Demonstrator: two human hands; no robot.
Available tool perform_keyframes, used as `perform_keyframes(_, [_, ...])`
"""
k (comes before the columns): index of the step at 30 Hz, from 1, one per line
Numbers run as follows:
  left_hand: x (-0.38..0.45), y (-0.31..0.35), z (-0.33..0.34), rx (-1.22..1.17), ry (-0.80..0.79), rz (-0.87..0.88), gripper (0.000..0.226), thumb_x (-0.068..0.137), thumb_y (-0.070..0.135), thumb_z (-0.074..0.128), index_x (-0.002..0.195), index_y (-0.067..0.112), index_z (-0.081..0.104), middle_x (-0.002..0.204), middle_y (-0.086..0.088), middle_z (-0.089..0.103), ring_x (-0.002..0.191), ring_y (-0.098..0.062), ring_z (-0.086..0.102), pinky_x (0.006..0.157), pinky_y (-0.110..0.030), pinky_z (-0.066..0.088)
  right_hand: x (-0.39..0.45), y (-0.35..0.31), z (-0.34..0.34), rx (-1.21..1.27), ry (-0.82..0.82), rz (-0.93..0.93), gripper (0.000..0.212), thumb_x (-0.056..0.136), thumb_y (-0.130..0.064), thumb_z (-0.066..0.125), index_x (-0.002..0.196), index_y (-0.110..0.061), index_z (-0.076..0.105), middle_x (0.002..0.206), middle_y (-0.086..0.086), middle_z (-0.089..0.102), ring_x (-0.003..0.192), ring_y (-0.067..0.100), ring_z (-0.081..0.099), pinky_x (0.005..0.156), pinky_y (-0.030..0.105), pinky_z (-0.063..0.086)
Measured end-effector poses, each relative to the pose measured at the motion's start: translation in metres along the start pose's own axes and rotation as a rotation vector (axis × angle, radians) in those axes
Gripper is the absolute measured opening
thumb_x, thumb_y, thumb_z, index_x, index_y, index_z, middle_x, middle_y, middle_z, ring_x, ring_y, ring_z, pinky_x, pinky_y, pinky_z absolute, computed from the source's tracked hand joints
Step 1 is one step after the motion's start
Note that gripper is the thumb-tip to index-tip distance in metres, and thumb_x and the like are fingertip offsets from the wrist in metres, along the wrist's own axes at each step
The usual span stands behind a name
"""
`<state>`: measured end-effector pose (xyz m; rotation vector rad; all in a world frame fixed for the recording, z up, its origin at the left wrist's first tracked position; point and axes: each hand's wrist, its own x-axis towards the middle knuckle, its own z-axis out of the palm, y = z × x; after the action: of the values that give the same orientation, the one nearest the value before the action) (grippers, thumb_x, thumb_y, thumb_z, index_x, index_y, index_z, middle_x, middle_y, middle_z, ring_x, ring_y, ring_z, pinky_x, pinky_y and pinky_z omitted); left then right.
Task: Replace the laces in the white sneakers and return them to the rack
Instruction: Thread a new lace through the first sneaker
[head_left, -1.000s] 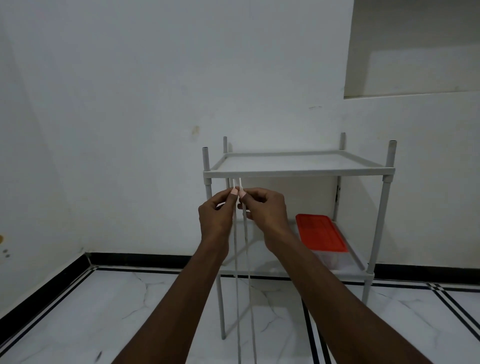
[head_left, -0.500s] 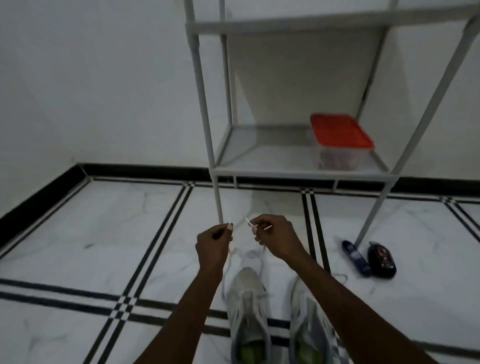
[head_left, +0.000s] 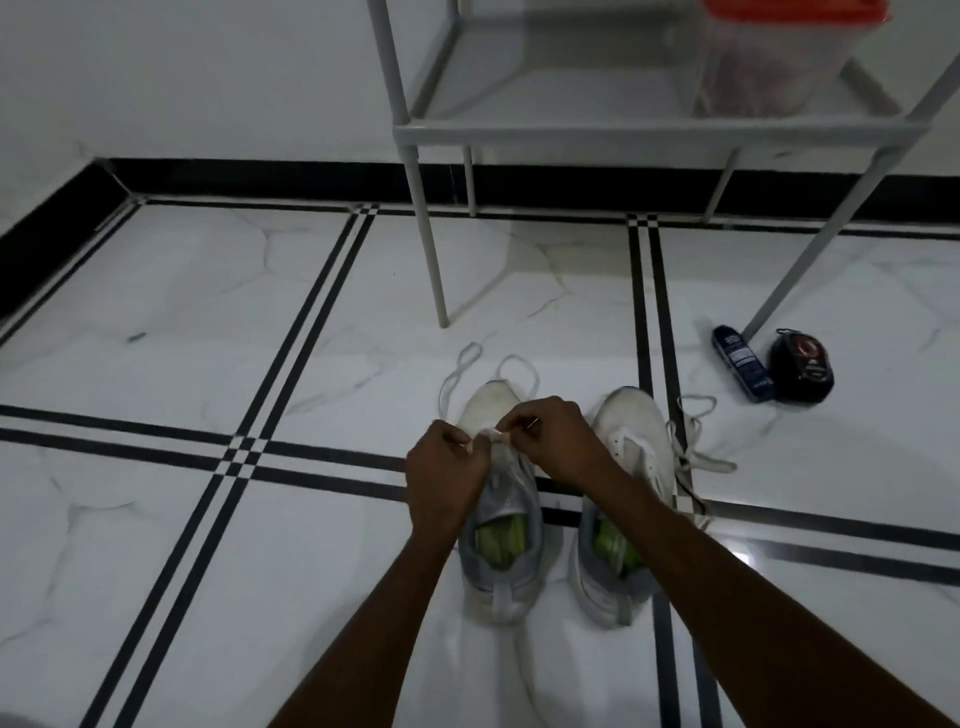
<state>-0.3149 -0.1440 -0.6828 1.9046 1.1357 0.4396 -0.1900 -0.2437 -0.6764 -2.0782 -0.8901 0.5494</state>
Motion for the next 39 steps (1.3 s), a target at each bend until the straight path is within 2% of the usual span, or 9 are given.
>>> perform_keyframes(7, [-0.013, -0.007, 0.001, 0.038, -0.092, 0.025, 0.016, 0.081, 0.024, 0.078, 0.086, 0.010, 0.074, 0.080, 0.000, 0.073, 0.078, -0.012, 0.066, 0.072, -0.021, 0.048, -0.012, 0.000, 0.007, -0.040, 0.001, -0.001, 0.007, 0.083, -0.008, 0.071, 0.081, -0.010, 0.077, 0.083, 0.003, 0.076, 0.071, 0.010, 0.065, 0.075, 0.022, 0.051])
perform_keyframes(12, [-0.007, -0.011, -0.002, -0.021, -0.105, 0.082, 0.017, 0.091, 0.018, 0.069, 0.078, 0.014, 0.080, 0.062, 0.012, 0.068, 0.057, 0.007, 0.059, 0.057, -0.006, 0.038, -0.011, -0.006, 0.014, -0.097, 0.013, -0.016, 0.010, 0.082, -0.004, 0.068, 0.082, -0.006, 0.078, 0.068, -0.016, 0.056, 0.071, 0.006, 0.056, 0.066, 0.003, 0.038])
perform_keyframes(16, [-0.004, -0.016, -0.002, -0.182, -0.120, 0.006, 0.019, 0.092, 0.017, 0.069, 0.079, 0.010, 0.080, 0.062, -0.001, 0.069, 0.056, 0.001, 0.054, 0.059, -0.020, 0.043, -0.008, -0.002, 0.024, -0.122, 0.044, 0.004, 0.013, 0.084, -0.004, 0.066, 0.081, -0.002, 0.078, 0.065, -0.009, 0.055, 0.071, 0.012, 0.056, 0.062, 0.014, 0.035])
perform_keyframes(20, [-0.003, -0.024, 0.001, -0.275, -0.148, -0.061, 0.027, 0.092, 0.025, 0.067, 0.073, 0.008, 0.075, 0.065, -0.008, 0.068, 0.063, -0.011, 0.054, 0.063, -0.035, 0.048, -0.009, 0.004, 0.035, -0.153, 0.053, 0.054, 0.015, 0.088, -0.017, 0.064, 0.082, -0.013, 0.078, 0.086, 0.002, 0.064, 0.083, 0.020, 0.064, 0.073, 0.034, 0.051])
perform_keyframes(23, [0.000, -0.028, 0.001, -0.304, -0.204, -0.106, 0.039, 0.087, 0.047, 0.062, 0.079, 0.011, 0.076, 0.076, -0.016, 0.071, 0.076, -0.038, 0.065, 0.074, -0.055, 0.058, -0.010, -0.001, 0.036, -0.297, 0.053, 0.067, 0.018, 0.095, -0.025, 0.057, 0.094, -0.019, 0.074, 0.105, 0.002, 0.061, 0.095, 0.021, 0.061, 0.077, 0.035, 0.051])
perform_keyframes(26, [0.001, -0.031, -0.003, -0.294, -0.251, -0.088, 0.032, 0.088, 0.046, 0.061, 0.088, 0.020, 0.080, 0.084, -0.007, 0.076, 0.090, -0.036, 0.070, 0.078, -0.061, 0.058, -0.008, -0.011, 0.035, -0.490, -0.004, 0.001, 0.017, 0.097, -0.022, 0.055, 0.103, -0.017, 0.070, 0.111, 0.003, 0.058, 0.101, 0.023, 0.059, 0.079, 0.038, 0.050])
perform_keyframes(34, [0.002, -0.034, 0.003, -0.352, -0.123, -0.153, 0.013, 0.089, 0.030, 0.076, 0.091, 0.017, 0.078, 0.087, 0.002, 0.077, 0.087, -0.017, 0.072, 0.081, -0.046, 0.062, -0.007, -0.003, 0.042, 0.071, 0.139, 0.130, 0.014, 0.087, -0.007, 0.064, 0.082, -0.016, 0.072, 0.082, -0.006, 0.072, 0.078, 0.010, 0.068, 0.078, 0.038, 0.057])
perform_keyframes(37, [0.003, -0.031, 0.007, -0.282, -0.076, -0.143, 0.014, 0.093, 0.025, 0.072, 0.091, 0.011, 0.075, 0.086, -0.002, 0.075, 0.086, -0.019, 0.072, 0.083, -0.038, 0.060, -0.016, -0.020, 0.035, -0.158, 0.278, 0.046, 0.021, 0.090, -0.040, 0.066, 0.085, -0.021, 0.071, 0.092, -0.003, 0.063, 0.090, 0.011, 0.057, 0.079, 0.030, 0.048])
perform_keyframes(39, [0.004, -0.031, 0.008, -0.263, -0.064, -0.092, 0.015, 0.096, 0.022, 0.067, 0.093, 0.009, 0.074, 0.086, -0.004, 0.075, 0.085, -0.018, 0.071, 0.082, -0.036, 0.059, -0.016, -0.028, 0.028, -0.207, 0.136, 0.134, 0.041, 0.088, -0.057, 0.062, 0.073, -0.021, 0.072, 0.078, -0.004, 0.065, 0.077, 0.009, 0.058, 0.070, 0.028, 0.046])
